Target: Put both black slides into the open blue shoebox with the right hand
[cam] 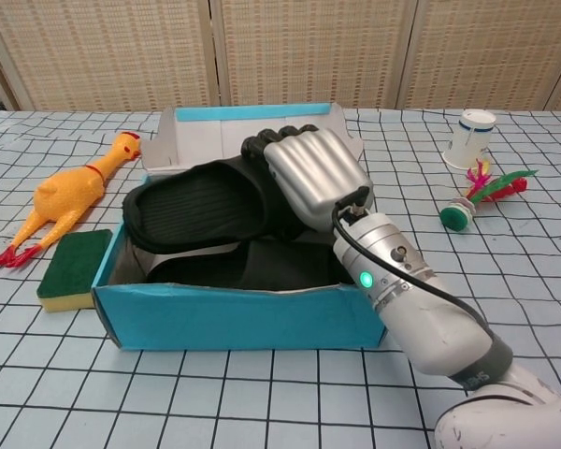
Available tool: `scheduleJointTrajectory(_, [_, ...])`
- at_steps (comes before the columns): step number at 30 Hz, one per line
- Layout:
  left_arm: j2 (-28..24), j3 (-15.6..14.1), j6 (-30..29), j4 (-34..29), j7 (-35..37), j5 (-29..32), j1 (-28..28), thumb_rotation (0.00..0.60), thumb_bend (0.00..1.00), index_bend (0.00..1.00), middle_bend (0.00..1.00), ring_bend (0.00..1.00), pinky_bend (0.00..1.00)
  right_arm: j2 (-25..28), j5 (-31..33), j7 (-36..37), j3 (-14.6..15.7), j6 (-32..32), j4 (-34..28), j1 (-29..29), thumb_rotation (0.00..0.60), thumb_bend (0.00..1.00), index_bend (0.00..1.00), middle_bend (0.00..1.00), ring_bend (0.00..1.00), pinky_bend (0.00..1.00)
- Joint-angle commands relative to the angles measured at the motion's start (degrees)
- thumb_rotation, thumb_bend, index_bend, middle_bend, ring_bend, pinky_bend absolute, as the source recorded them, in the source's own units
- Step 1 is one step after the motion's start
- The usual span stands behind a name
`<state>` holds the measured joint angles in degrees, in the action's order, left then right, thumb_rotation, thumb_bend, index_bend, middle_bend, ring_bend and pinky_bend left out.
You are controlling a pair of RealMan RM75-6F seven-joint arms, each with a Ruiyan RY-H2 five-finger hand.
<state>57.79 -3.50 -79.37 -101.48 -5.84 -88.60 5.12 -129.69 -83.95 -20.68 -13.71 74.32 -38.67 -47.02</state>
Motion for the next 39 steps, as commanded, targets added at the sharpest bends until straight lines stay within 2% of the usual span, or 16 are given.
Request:
scheduleJointTrajectory(1, [0.01, -0.02, 0.05, 0.0, -0.03, -0.02, 0.02, 0.6, 0.48, 0.36, 0.38, 0.39, 0.55, 1.14, 0.31, 0.82, -0.27, -0.55, -2.51, 0.24, 0.6, 0.06, 0.25, 0.23, 0.11, 0.16])
scheduleJointTrajectory(5, [0.05, -0.01, 0.19, -0.02, -0.2, 0.03, 0.07, 0.6, 0.48, 0.36, 0.38, 0.39, 0.55, 3.7, 0.67, -0.05, 0.03, -1.39, -7.79, 1.26, 0.6, 0.06, 0.2, 0.17, 0.04, 0.14])
scheduleJointTrajectory(13, [0.15, -0.03, 0.24, -0.04, -0.43, 0.03, 0.1, 0.6, 0.48, 0.36, 0.38, 0.39, 0.55, 5.54, 2.92, -3.36, 0.58, -4.43, -12.44, 3.12, 0.6, 0.06, 0.26, 0.21, 0.07, 0.14])
scheduleJointTrajectory(19, [0.08, 0.07, 0.2, 0.04, -0.22, 0.23, 0.08, 0.6, 0.48, 0.36, 0.38, 0.39, 0.55, 8.85, 5.97, -4.58, -0.54, -7.13, -21.36, 4.45, 0.6, 0.06, 0.25, 0.21, 0.07, 0.14])
scheduleJointTrajectory(23, [0.14, 0.06, 0.22, 0.0, -0.36, 0.22, 0.08, 0.6, 0.48, 0.36, 0.38, 0.39, 0.55, 11.3, 8.72, -8.18, -0.48, -9.27, -26.46, 5.46, 0.6, 0.06, 0.25, 0.21, 0.07, 0.14])
scheduleJointTrajectory(32, [0.12, 0.06, 0.3, 0.05, -0.34, 0.33, 0.09, 0.6, 0.48, 0.36, 0.38, 0.39, 0.55, 11.35, 13.01, -12.87, -0.59, -12.12, -26.15, 5.64, 0.6, 0.06, 0.26, 0.21, 0.07, 0.15])
scheduleJointTrajectory(36, [0.06, 0.08, 0.26, 0.08, -0.13, 0.26, 0.11, 0.6, 0.48, 0.36, 0.38, 0.39, 0.55, 11.77, 13.14, -11.76, -1.23, -12.28, -27.37, 5.36, 0.6, 0.06, 0.19, 0.18, 0.07, 0.15])
scheduleJointTrajectory(39, [0.06, 0.01, 0.33, 0.12, -0.13, 0.22, 0.11, 0.6, 0.48, 0.36, 0.38, 0.39, 0.55, 13.06, 12.42, -11.16, -1.18, -11.72, -29.95, 5.47, 0.6, 0.06, 0.13, 0.12, 0.03, 0.13])
